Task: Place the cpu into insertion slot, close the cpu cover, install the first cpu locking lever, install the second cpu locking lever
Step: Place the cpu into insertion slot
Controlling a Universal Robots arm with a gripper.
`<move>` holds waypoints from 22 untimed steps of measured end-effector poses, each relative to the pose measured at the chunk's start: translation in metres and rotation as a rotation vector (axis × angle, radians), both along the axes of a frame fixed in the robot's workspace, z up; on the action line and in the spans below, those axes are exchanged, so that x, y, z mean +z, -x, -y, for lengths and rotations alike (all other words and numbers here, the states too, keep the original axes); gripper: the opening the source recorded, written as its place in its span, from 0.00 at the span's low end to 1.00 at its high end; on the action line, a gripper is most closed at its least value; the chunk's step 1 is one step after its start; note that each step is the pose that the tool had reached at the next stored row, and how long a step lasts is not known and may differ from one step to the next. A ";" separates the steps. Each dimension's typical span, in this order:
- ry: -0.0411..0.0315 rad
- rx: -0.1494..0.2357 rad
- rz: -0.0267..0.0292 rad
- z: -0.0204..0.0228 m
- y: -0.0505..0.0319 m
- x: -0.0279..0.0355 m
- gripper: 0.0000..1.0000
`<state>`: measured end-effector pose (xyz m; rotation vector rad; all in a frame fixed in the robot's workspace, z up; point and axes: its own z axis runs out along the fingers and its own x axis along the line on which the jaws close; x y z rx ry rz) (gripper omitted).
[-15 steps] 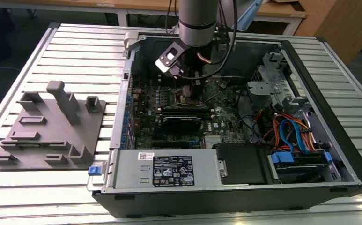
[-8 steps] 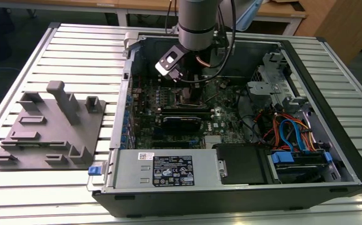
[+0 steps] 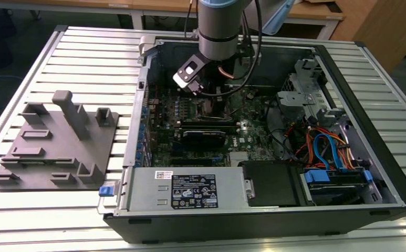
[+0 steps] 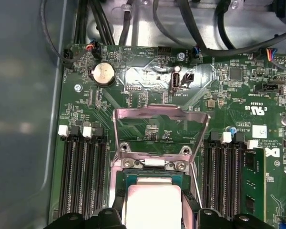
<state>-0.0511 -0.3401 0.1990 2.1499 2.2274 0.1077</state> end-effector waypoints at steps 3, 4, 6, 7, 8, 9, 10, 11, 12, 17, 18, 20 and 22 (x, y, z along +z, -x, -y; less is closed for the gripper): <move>-0.0002 0.000 0.0001 0.0000 0.0002 -0.0033 0.54; -0.0001 0.000 0.0001 0.0000 0.0003 -0.0041 0.54; 0.0000 -0.001 0.0000 0.0000 0.0004 -0.0046 0.54; 0.0001 -0.001 -0.0001 0.0000 0.0004 -0.0046 0.54; 0.0000 -0.002 -0.0001 0.0000 0.0004 -0.0047 0.54; 0.0000 -0.003 0.0000 0.0000 0.0004 -0.0047 0.54; -0.0001 -0.004 0.0000 0.0000 0.0004 -0.0047 0.54; -0.0001 -0.005 0.0000 0.0000 0.0004 -0.0047 0.54; -0.0001 -0.007 0.0000 0.0000 0.0004 -0.0047 0.54; -0.0001 -0.022 0.0000 0.0000 0.0004 -0.0049 0.54; -0.0002 -0.022 0.0001 0.0000 0.0004 -0.0051 0.54; -0.0002 -0.022 0.0001 0.0000 0.0004 -0.0055 0.54; -0.0005 -0.022 0.0001 0.0000 0.0005 -0.0058 0.54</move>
